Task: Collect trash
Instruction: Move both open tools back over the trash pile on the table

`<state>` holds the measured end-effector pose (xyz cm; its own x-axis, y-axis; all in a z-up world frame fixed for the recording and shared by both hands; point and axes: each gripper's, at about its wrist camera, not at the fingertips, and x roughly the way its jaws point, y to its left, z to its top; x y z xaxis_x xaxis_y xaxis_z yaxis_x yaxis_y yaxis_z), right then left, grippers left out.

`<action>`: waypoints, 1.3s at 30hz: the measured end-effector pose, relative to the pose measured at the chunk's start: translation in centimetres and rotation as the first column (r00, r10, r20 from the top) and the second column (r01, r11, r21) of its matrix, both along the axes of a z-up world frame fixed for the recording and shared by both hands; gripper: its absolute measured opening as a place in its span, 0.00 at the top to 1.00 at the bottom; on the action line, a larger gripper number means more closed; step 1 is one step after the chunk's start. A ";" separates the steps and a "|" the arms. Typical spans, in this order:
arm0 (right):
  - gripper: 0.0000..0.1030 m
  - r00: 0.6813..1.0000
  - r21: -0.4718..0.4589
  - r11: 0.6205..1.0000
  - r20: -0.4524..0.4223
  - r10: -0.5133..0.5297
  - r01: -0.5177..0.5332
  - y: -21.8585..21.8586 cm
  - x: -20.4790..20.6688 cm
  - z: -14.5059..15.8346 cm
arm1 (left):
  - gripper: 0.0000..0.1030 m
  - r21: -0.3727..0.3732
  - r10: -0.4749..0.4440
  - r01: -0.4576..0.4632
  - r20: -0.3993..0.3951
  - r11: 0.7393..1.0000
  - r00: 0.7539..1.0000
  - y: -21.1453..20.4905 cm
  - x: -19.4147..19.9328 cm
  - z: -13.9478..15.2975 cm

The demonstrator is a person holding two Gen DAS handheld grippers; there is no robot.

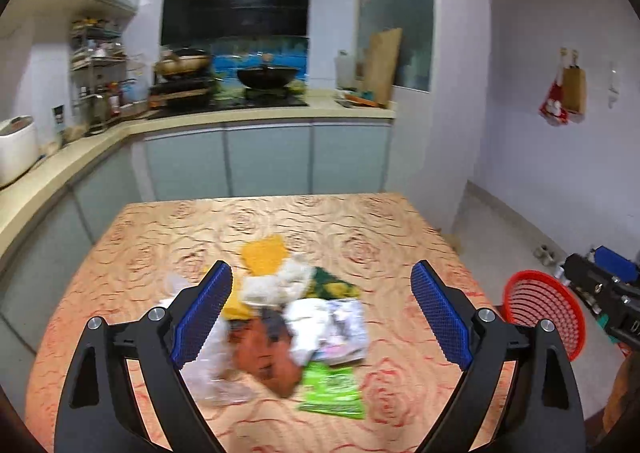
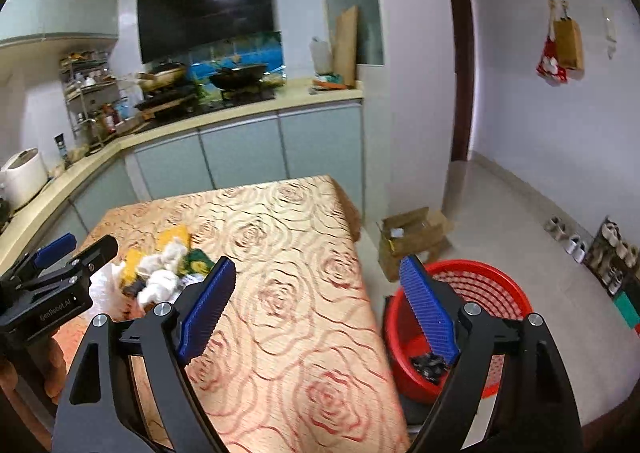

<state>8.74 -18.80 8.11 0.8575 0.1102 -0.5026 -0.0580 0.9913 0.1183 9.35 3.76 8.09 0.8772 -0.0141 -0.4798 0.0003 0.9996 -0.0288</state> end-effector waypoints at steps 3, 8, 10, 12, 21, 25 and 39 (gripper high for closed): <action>0.20 0.999 -0.004 0.999 -0.005 0.035 -0.035 1.7 0.5 -0.1 | 0.15 0.000 0.047 -0.047 -0.001 0.999 0.999 1.8 -0.7 -0.3; 0.20 0.995 -0.008 0.995 -0.023 0.099 -0.099 4.3 1.1 -0.6 | 0.14 -0.003 0.140 -0.140 -0.017 0.990 0.990 5.8 -2.0 -1.4; 0.20 0.993 -0.011 0.993 -0.023 0.117 -0.117 5.2 1.2 -0.8 | 0.14 0.001 0.176 -0.176 -0.022 0.984 0.984 7.4 -2.6 -2.0; 0.20 0.991 -0.013 0.991 -0.024 0.133 -0.133 6.2 1.3 -0.9 | 0.14 0.000 0.202 -0.202 -0.027 0.979 0.979 8.7 -3.0 -2.5; 0.20 0.981 -0.026 0.982 -0.071 0.182 -0.185 9.3 2.9 -2.5 | 0.14 -0.008 0.225 -0.226 -0.092 0.974 0.970 11.6 -2.8 -5.3; 0.20 0.978 -0.033 0.981 -0.087 0.189 -0.193 9.8 3.4 -3.0 | 0.14 -0.035 0.185 -0.191 -0.132 0.981 0.974 11.7 -1.5 -6.5; 0.20 0.976 -0.039 0.983 -0.129 0.174 -0.181 10.4 5.4 -4.5 | 0.27 0.022 0.139 -0.138 -0.208 0.990 0.968 10.2 3.7 -8.8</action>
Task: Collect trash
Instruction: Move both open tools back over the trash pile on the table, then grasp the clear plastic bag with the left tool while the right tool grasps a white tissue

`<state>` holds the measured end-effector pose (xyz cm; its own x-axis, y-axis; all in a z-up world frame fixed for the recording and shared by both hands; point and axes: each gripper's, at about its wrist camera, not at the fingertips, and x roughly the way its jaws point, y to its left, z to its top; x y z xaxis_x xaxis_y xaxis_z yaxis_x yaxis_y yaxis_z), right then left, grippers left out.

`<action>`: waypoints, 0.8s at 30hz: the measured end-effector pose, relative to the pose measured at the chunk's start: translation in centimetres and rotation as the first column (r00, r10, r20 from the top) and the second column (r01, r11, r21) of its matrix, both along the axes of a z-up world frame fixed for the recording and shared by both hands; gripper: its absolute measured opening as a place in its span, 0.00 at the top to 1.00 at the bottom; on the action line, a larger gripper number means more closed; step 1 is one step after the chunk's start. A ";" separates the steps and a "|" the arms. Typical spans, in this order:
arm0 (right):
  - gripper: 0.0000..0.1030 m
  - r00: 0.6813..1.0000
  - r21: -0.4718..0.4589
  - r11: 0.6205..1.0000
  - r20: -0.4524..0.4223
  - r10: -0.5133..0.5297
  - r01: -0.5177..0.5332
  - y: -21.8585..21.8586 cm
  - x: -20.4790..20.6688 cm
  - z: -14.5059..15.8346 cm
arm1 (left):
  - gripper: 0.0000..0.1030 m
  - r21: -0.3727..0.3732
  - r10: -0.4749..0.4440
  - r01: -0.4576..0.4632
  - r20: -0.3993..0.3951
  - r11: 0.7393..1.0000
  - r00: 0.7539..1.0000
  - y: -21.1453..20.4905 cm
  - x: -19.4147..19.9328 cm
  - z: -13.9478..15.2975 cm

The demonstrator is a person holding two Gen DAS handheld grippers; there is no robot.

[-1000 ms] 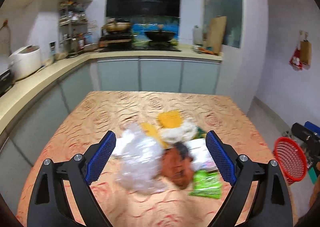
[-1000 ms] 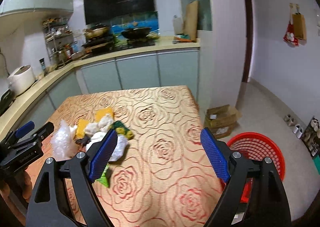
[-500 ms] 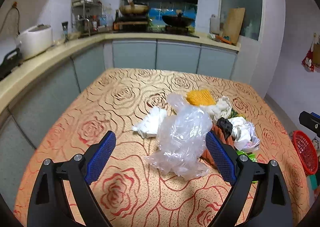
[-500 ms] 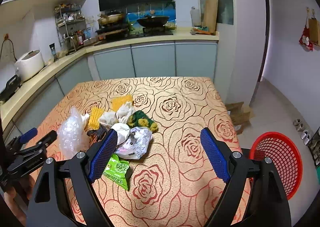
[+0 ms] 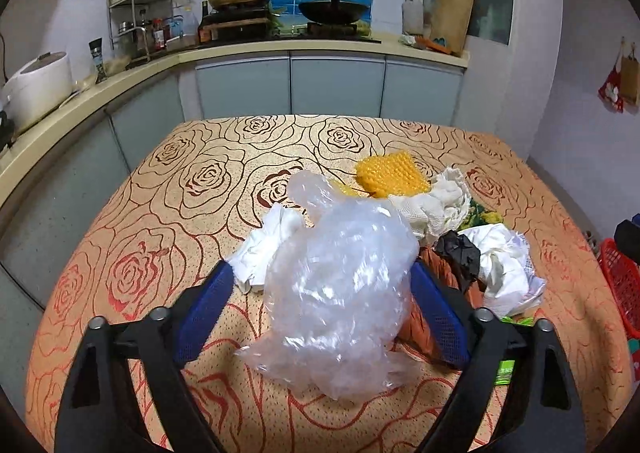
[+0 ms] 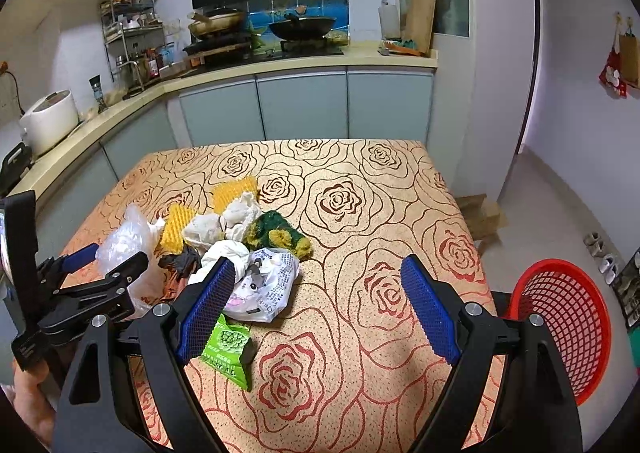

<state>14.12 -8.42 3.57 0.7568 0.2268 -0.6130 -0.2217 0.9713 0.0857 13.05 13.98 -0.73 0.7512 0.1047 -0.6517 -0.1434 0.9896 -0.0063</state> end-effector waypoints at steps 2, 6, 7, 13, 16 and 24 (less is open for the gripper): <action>0.20 1.000 -0.002 1.000 -0.006 0.006 -0.006 0.3 0.3 -0.2 | 0.41 -0.001 -0.006 0.006 -0.016 1.000 1.000 0.0 0.4 -0.3; 0.20 1.000 -0.010 1.000 -0.016 0.026 -0.026 1.2 0.7 -0.6 | 0.52 -0.010 -0.003 0.003 -0.019 1.000 1.000 0.4 0.5 -0.7; 0.20 0.999 -0.012 0.999 -0.021 0.030 -0.031 1.4 0.9 -0.7 | 0.53 -0.010 -0.003 0.003 -0.016 1.000 1.000 0.5 0.5 -0.7; 0.20 0.997 -0.003 0.998 -0.045 0.066 -0.067 3.1 1.6 -1.7 | 0.61 -0.012 0.032 -0.032 0.025 0.999 0.999 1.6 -0.3 0.2; 0.20 0.994 0.003 0.996 -0.069 0.089 -0.089 4.1 2.1 -2.6 | 0.62 0.004 0.058 -0.059 0.067 0.998 0.996 2.1 -1.1 1.2; 0.36 0.982 0.013 0.991 -0.136 0.135 -0.134 6.7 3.8 -4.7 | 0.62 0.029 0.081 -0.085 0.135 0.996 0.988 2.6 -2.5 3.1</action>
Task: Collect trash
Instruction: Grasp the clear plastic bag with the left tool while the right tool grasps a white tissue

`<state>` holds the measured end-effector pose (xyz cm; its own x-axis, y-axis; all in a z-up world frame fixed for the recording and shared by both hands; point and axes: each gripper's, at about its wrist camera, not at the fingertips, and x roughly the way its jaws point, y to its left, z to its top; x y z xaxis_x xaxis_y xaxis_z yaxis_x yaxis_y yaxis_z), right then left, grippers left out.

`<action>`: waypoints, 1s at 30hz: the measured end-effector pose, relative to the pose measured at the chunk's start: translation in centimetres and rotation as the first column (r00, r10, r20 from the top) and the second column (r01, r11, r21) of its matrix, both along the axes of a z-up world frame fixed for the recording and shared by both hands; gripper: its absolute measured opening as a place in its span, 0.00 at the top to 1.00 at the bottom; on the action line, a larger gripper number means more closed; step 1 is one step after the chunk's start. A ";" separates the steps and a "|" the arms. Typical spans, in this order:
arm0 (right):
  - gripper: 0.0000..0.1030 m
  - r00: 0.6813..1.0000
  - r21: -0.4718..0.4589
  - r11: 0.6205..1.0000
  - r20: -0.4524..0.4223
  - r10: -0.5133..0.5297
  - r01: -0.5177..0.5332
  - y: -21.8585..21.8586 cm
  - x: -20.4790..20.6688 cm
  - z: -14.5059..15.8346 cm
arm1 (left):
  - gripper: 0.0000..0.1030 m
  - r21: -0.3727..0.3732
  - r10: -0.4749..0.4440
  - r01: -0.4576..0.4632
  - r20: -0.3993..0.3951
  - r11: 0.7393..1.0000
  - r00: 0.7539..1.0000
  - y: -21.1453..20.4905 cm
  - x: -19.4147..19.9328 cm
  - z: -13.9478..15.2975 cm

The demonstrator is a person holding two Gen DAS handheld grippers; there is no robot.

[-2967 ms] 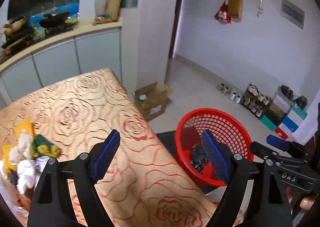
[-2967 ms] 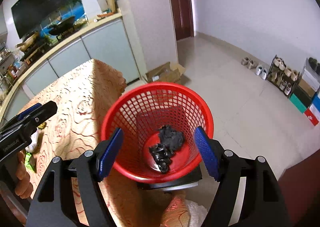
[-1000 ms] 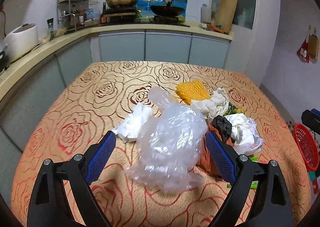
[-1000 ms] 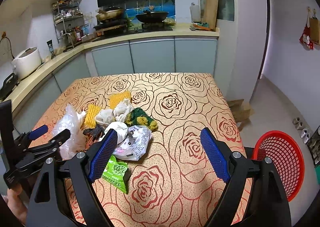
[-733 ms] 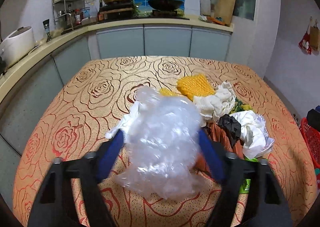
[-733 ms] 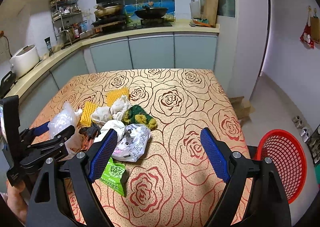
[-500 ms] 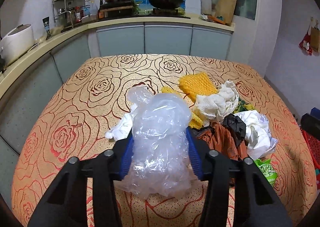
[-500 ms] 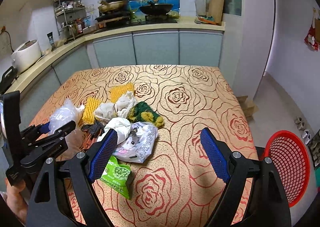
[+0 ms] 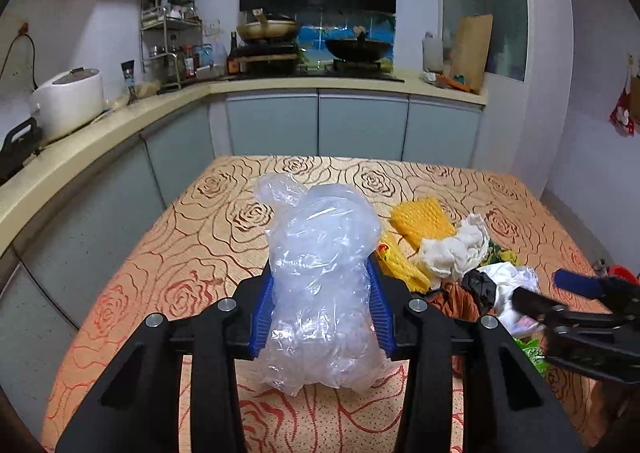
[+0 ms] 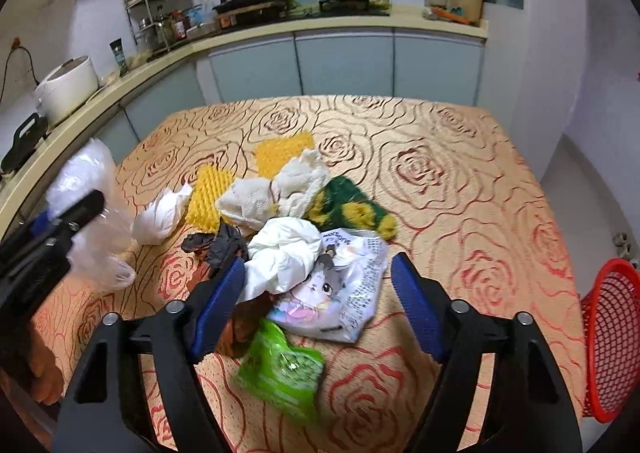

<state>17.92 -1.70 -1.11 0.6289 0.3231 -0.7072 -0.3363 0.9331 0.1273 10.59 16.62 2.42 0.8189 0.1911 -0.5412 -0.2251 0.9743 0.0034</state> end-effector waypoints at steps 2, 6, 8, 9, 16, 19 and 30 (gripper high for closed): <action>0.40 1.000 0.005 1.000 -0.025 0.011 -0.011 0.4 0.4 -0.5 | 0.62 0.005 0.002 -0.002 0.006 1.000 1.000 0.0 -0.2 0.2; 0.46 1.000 -0.008 1.000 -0.021 0.014 -0.015 0.7 0.5 -0.6 | 0.62 0.001 0.003 -0.003 0.013 1.000 1.000 0.2 -0.4 0.3; 0.52 1.000 -0.014 1.000 -0.023 0.016 -0.017 0.7 0.5 -0.6 | 0.62 0.000 0.006 -0.006 0.014 1.000 1.000 0.2 -0.4 0.3; 0.58 1.000 -0.017 1.000 -0.022 0.018 -0.019 0.7 0.5 -0.6 | 0.62 -0.001 0.008 -0.008 0.013 1.000 1.000 0.2 -0.4 0.3; 0.85 0.998 -0.024 0.998 -0.037 0.057 -0.058 1.3 0.5 -0.7 | 0.62 0.000 0.018 -0.018 0.019 1.000 1.000 0.3 -0.7 0.4; 0.88 0.998 -0.012 0.998 -0.027 0.058 -0.058 1.2 0.1 -0.4 | 0.62 0.011 0.026 -0.027 0.026 1.000 0.999 0.5 -1.0 0.6; 0.92 0.999 0.035 0.999 0.034 0.015 -0.016 -1.0 -1.3 2.4 | 0.62 0.013 0.041 -0.042 0.058 0.999 0.997 0.9 -1.6 1.6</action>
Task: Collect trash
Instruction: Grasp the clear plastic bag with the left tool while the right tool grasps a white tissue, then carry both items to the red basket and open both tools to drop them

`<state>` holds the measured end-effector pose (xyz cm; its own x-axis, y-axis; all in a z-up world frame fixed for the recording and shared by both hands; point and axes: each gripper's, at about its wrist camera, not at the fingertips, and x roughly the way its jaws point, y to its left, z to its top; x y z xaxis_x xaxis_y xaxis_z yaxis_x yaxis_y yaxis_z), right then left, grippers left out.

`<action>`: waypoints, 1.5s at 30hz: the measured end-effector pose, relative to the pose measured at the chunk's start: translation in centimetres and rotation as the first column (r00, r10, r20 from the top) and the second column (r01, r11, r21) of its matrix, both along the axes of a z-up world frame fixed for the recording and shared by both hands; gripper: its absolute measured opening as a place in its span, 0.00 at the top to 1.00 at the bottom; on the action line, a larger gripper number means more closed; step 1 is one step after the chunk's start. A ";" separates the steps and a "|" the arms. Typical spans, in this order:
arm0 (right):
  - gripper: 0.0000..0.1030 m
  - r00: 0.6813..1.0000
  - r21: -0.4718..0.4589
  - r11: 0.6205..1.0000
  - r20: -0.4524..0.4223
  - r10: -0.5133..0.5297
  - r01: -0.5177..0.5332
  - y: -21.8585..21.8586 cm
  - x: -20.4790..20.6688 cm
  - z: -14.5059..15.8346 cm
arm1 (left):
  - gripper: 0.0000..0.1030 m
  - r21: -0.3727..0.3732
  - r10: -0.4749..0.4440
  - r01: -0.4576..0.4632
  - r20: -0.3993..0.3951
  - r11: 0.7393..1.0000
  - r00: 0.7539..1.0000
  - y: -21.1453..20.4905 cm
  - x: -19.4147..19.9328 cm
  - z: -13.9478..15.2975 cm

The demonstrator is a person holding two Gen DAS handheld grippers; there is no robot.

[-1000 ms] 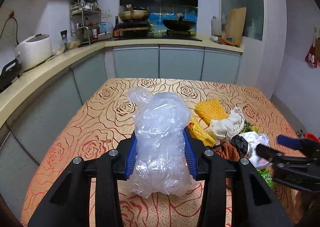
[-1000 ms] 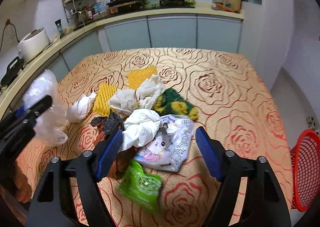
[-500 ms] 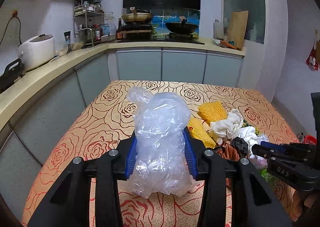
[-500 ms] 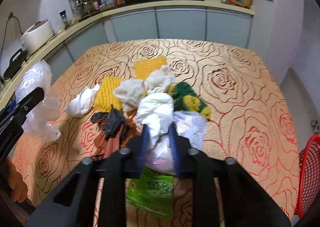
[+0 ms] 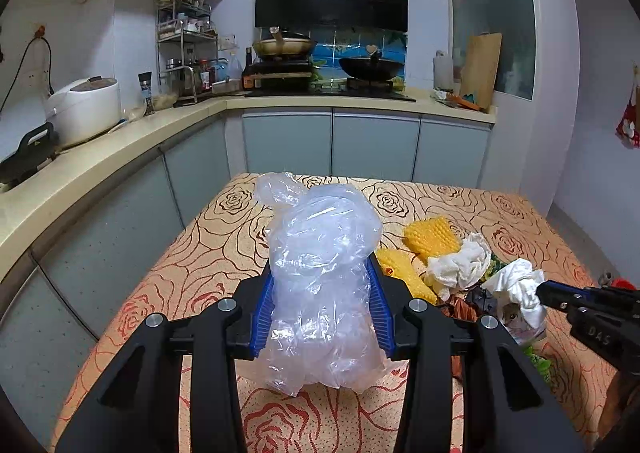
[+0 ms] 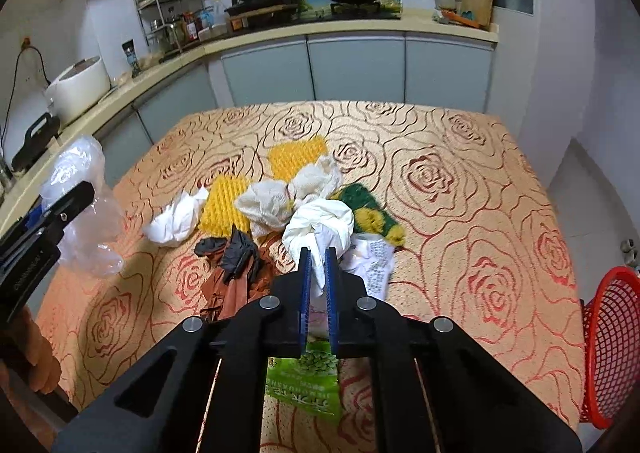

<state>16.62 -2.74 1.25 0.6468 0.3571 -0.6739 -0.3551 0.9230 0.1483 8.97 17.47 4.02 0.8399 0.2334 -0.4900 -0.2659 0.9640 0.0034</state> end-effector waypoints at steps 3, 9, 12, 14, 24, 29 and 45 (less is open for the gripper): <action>0.93 1.000 0.014 1.000 0.015 -0.012 0.012 -0.8 -0.4 0.7 | 0.62 0.002 -0.006 0.006 0.009 1.000 1.000 -0.2 -0.1 0.3; 0.93 0.997 0.041 0.998 0.061 -0.039 0.037 -2.5 -1.4 2.5 | 0.62 0.015 -0.031 0.030 0.033 0.999 0.999 -1.4 -0.3 1.4; 0.93 0.995 0.049 0.998 0.084 -0.052 0.048 -3.3 -1.9 3.3 | 0.62 0.022 -0.049 0.048 0.047 0.999 0.998 -2.2 -0.4 1.9; 0.93 0.993 0.053 0.997 0.098 -0.061 0.056 -3.9 -2.3 3.8 | 0.62 0.028 -0.062 0.061 0.055 0.998 0.997 -2.8 -0.4 2.2; 0.93 0.986 0.078 0.993 0.137 -0.098 0.088 -6.4 -3.6 5.3 | 0.62 0.050 -0.139 0.135 0.082 0.990 0.987 -6.5 -0.2 3.7; 0.93 0.981 0.084 0.991 0.155 -0.117 0.105 -7.8 -4.3 6.0 | 0.62 0.054 -0.178 0.173 0.092 0.983 0.980 -8.4 -0.2 4.2; 0.93 0.943 0.083 0.964 0.203 -0.264 0.252 -15.8 -6.1 7.2 | 0.62 0.076 -0.367 0.360 0.117 0.930 0.923 -17.3 0.9 5.4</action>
<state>10.54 -18.53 8.45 0.8466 0.1919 -0.4964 -0.1347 0.9796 0.1489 9.86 0.17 9.43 0.9260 -0.0776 -0.3695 0.1015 0.9938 0.0458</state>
